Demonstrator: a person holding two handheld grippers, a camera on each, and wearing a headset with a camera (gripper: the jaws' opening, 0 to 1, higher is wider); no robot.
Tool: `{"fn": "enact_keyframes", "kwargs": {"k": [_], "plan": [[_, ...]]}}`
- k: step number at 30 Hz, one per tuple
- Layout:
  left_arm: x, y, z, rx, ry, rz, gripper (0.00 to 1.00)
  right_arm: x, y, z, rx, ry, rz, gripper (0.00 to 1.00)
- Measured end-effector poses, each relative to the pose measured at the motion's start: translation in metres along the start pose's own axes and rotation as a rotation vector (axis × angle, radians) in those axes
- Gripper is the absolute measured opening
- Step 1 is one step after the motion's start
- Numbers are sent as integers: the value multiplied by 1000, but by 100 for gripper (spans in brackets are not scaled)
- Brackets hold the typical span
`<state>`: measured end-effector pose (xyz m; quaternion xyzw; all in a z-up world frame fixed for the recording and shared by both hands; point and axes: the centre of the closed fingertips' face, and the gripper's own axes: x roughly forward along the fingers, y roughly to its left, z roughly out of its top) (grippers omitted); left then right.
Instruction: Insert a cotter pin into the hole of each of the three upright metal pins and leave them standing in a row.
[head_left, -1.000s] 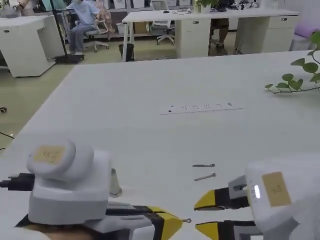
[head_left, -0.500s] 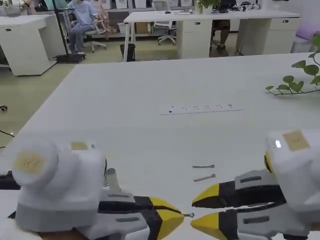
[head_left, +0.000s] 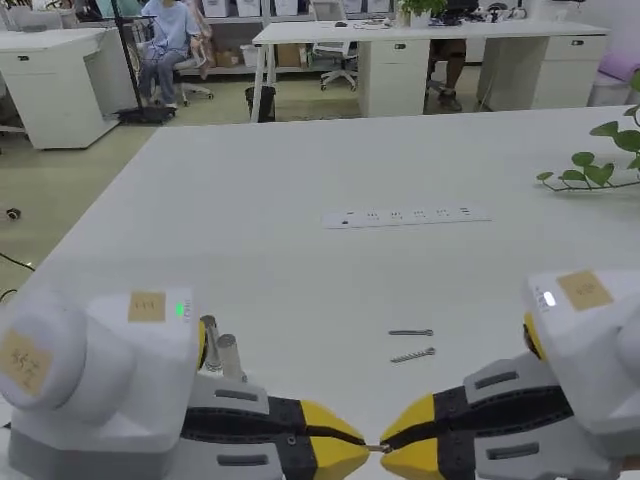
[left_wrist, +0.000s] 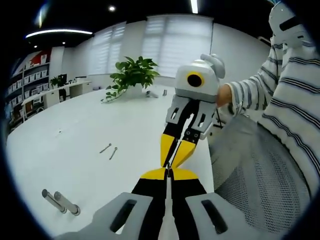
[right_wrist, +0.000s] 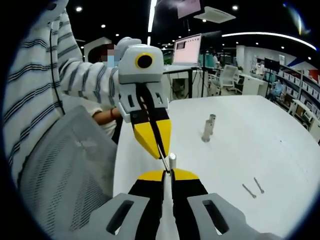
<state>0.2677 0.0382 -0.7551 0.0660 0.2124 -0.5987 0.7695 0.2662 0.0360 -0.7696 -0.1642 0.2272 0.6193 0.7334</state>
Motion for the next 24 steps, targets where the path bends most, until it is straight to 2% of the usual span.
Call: {"fn": "enact_keyframes", "kwargs": {"k": [7, 13, 24], "plan": [[0, -4, -2, 6, 11, -21, 0, 3, 5, -2, -3, 8, 21, 5], [1, -7, -6, 13, 26, -35, 0, 3, 9, -5, -41, 32, 40, 5], [2, -14, -16, 58, 85, -49, 0, 3, 16, -8, -64, 63, 79, 4]]}}
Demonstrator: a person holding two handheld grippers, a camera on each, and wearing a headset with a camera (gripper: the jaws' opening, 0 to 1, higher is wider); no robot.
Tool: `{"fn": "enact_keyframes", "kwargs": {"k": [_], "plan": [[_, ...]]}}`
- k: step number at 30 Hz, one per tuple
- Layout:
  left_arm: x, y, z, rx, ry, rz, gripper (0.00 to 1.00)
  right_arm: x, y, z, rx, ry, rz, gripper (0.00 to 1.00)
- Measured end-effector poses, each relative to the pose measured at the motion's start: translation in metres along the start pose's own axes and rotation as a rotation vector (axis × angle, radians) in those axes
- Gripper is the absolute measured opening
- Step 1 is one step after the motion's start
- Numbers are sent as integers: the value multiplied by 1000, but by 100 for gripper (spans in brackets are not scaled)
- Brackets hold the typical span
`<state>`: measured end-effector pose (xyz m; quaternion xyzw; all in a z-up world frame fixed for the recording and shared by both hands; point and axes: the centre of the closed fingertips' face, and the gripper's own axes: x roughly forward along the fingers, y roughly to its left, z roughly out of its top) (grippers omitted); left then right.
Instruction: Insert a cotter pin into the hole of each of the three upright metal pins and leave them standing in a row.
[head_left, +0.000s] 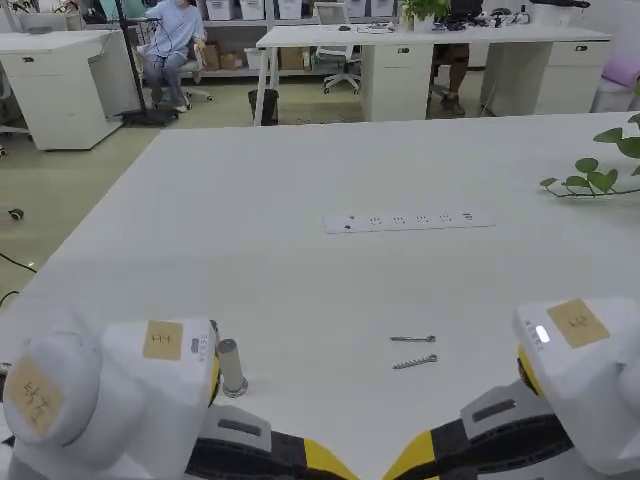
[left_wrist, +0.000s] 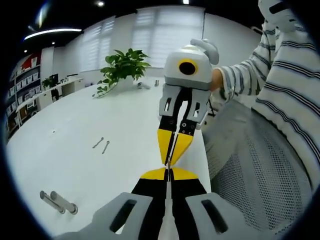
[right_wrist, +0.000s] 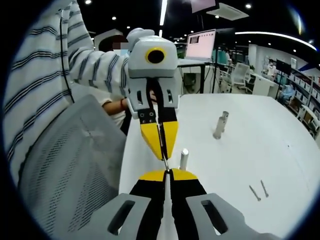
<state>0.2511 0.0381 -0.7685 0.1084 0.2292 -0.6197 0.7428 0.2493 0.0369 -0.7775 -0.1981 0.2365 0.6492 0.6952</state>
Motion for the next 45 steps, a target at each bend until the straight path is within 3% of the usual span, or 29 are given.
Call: {"fn": "enact_keyframes", "kwargs": {"k": [9, 13, 19, 23, 29, 35, 39, 43, 45], "plan": [[2, -5, -3, 17, 25, -14, 0, 0, 5, -1, -12, 22, 28, 4], [1, -4, -1, -41, 7, -11, 0, -2, 3, 1, 2, 2, 16, 3], [0, 0, 3, -28, -11, 7, 0, -4, -2, 4, 10, -15, -5, 3], [0, 3, 3, -56, -24, 26, 1, -4, -4, 3, 17, -20, -14, 2], [-2, 12, -6, -63, -19, 88, 14, -3, -12, 2, 56, -52, -58, 2], [-11, 26, -11, -47, -27, 182, 17, -5, -21, -1, 67, -70, -100, 2], [-12, 33, -19, -43, -16, 221, 19, -3, -25, -7, 76, -59, -126, 2], [-12, 37, -24, -81, -30, 247, 23, 1, -26, -13, 86, -44, -144, 2], [-11, 39, -30, -85, -17, 264, 23, 4, -27, -16, 91, -37, -152, 2]]}}
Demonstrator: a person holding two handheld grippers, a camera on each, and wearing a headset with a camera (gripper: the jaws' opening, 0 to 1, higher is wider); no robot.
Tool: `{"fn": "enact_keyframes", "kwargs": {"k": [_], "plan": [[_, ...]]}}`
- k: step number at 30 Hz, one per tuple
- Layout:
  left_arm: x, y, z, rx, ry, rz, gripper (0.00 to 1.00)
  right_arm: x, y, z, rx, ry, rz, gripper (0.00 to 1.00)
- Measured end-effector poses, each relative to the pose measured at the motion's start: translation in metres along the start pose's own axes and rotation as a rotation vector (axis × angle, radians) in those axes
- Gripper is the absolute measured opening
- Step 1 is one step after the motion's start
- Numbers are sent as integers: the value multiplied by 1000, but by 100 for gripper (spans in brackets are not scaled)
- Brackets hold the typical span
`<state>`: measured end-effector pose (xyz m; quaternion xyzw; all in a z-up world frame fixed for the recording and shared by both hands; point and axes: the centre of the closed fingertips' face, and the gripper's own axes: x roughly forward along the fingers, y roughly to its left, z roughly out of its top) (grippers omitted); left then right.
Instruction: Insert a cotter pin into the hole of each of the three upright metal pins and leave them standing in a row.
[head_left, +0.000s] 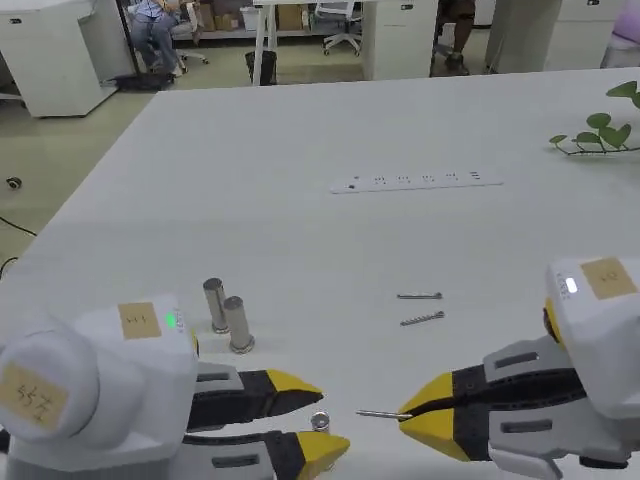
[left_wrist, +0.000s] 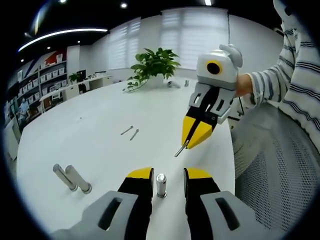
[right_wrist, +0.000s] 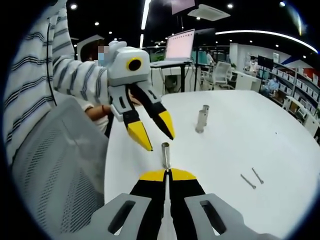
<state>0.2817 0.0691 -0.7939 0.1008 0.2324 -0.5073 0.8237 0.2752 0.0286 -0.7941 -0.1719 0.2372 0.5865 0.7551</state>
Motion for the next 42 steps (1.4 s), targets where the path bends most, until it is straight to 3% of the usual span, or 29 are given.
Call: {"fn": "enact_keyframes", "kwargs": {"k": [6, 8, 11, 22, 28, 42], "plan": [[4, 6, -17, -18, 37, 33, 23, 7, 1, -4, 21, -4, -8, 2], [6, 9, -17, -75, 12, 52, 23, 10, 1, -5, 34, -5, -6, 2], [7, 12, -18, -105, -6, 67, 22, 12, 3, -7, 41, -7, -4, 2], [18, 12, -35, -168, 7, 136, 19, 19, -1, -16, 31, 12, 2, 2], [19, 22, -44, -175, 25, 205, 18, 24, -4, -17, 15, 17, 19, 2], [24, 18, -43, -191, 32, 192, 10, 38, -17, -9, -46, 20, 84, 2]]}}
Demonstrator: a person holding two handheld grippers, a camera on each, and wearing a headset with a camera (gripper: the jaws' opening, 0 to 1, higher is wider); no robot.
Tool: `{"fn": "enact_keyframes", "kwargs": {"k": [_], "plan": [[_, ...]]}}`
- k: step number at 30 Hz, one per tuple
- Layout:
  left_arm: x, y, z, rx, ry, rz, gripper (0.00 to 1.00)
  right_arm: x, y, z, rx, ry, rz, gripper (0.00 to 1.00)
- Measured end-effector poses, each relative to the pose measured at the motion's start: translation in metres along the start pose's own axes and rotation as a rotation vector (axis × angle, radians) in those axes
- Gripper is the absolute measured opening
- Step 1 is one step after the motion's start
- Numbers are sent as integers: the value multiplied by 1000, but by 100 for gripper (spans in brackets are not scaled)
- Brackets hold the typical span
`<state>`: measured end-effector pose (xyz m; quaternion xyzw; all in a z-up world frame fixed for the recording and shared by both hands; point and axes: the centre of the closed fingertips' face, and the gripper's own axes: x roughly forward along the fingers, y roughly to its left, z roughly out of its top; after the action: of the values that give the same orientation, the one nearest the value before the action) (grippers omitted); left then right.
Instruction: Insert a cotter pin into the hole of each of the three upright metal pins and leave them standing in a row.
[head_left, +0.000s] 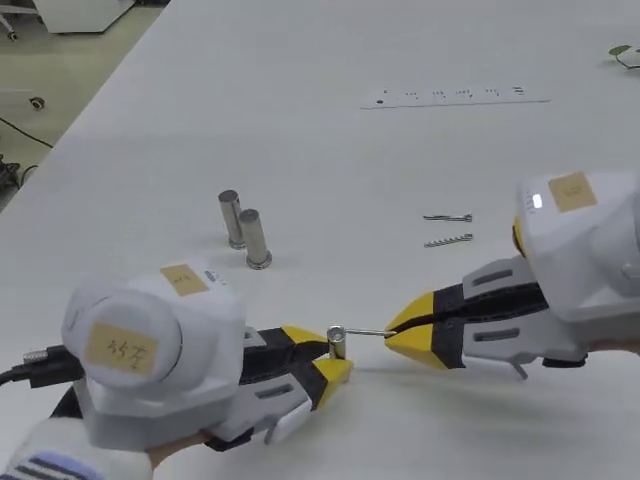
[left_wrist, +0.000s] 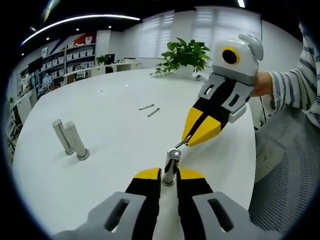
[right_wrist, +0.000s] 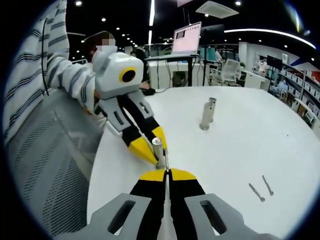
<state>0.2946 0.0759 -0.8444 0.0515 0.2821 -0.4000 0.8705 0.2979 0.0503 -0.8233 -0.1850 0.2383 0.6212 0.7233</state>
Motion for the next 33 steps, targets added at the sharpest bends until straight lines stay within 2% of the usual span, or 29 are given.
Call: {"fn": "enact_keyframes", "kwargs": {"k": [10, 19, 25, 33], "plan": [[1, 0, 1, 8, 0, -10, 8, -1, 1, -5, -48, 29, 56, 2], [-1, -5, 0, 89, 14, -57, 8, -1, 4, 4, -92, 7, 92, 2], [-1, -5, 0, 109, 24, -75, 8, -2, 5, 7, -128, 8, 121, 2], [-1, -6, 0, 93, 34, -87, 8, -6, 8, 5, -163, 24, 145, 2]]}}
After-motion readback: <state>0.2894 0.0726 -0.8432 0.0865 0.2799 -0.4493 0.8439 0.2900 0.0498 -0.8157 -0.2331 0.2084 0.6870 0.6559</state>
